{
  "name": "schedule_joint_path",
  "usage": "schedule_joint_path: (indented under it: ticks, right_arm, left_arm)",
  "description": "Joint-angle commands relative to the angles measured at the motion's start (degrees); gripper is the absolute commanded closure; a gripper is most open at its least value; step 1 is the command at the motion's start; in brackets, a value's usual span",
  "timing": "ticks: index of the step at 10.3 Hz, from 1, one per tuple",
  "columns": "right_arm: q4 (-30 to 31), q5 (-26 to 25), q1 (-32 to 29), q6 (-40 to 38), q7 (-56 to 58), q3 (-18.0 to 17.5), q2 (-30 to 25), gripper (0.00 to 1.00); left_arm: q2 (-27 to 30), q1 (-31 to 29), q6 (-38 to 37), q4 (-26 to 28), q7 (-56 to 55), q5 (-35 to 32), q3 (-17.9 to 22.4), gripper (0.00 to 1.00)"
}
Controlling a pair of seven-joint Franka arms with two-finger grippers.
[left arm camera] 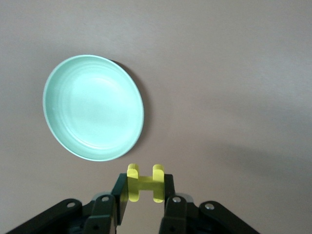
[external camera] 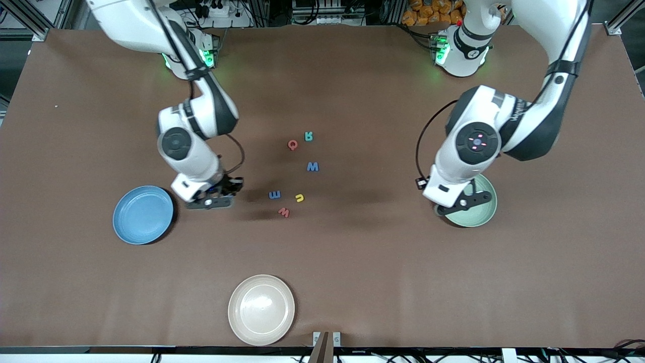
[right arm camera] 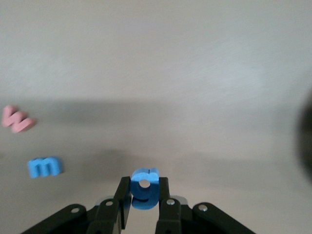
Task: Sort upper and lower case letters into plates
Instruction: 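Carry H to the green plate while the right gripper drops g on blue plate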
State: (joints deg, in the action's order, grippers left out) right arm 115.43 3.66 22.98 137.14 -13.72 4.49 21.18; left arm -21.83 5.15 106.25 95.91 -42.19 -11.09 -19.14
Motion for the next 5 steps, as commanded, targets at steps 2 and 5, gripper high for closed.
schedule_joint_path:
  ticks: [2, 5]
  right_arm:
    - [1.2, 0.21, -10.99, -0.56, 7.81, -0.62, -1.67, 1.0]
    - [1.2, 0.21, -19.97, -0.56, 14.93, -0.62, -0.97, 1.0]
  left_arm:
    - [3.02, -5.83, -0.25, 4.54, 7.8, -0.42, -0.64, 1.0]
    - [2.05, -10.85, -0.07, 4.81, 14.05, 0.45, -0.55, 1.0]
